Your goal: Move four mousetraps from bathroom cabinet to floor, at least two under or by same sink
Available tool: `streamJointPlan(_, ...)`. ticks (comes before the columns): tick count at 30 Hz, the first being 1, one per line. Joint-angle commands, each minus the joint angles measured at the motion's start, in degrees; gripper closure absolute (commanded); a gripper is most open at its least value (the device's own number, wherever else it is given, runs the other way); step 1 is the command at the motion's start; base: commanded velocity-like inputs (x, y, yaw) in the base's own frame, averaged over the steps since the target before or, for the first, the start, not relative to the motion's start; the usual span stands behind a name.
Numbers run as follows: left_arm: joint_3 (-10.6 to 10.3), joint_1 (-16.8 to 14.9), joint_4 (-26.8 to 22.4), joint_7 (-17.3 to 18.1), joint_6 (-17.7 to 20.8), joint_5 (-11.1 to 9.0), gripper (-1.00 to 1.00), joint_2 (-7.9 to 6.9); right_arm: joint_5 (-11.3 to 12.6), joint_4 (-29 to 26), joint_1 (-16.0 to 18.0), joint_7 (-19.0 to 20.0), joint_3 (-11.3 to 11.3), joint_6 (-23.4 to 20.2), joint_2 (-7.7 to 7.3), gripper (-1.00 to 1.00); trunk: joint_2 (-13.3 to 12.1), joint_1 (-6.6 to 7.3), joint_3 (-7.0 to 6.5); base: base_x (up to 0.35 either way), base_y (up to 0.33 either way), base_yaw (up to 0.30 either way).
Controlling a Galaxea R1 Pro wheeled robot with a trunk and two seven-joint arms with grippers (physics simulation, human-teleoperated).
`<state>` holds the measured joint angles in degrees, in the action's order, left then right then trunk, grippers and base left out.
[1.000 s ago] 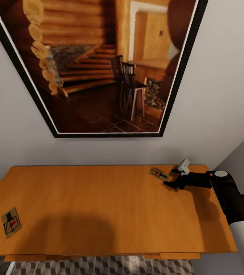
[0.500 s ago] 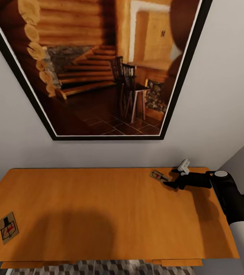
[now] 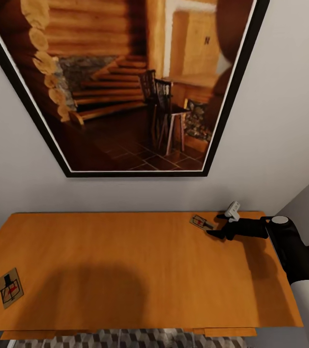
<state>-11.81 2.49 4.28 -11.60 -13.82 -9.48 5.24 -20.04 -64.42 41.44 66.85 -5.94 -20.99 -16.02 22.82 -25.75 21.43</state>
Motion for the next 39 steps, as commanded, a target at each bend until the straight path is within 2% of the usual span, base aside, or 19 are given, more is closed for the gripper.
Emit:
streamJointPlan(1,-0.49,-0.03,0.11,-0.09,-0.33,-0.54,-1.0,0.03,-0.23,-0.06,0.04,0.45,-0.06,-0.55,0.02,-1.0,0.1,-0.03,0.16,0.0,0.0,0.0)
streamJointPlan(19,-0.49,-0.03,0.11,-0.09,-0.33,-0.54,-1.0,0.03,-0.26,-0.08,0.04,0.65,-0.11,-0.55,0.02,-1.0,0.1,-0.03,1.67,0.0,0.0,0.0)
streamJointPlan(39,-0.49,-0.03,0.11,-0.01,-0.33,-0.54,-1.0,0.03,-0.26,-0.09,0.04,0.65,-0.12,-0.55,0.02,-1.0,0.1,-0.03,1.8,0.031,0.0,0.0)
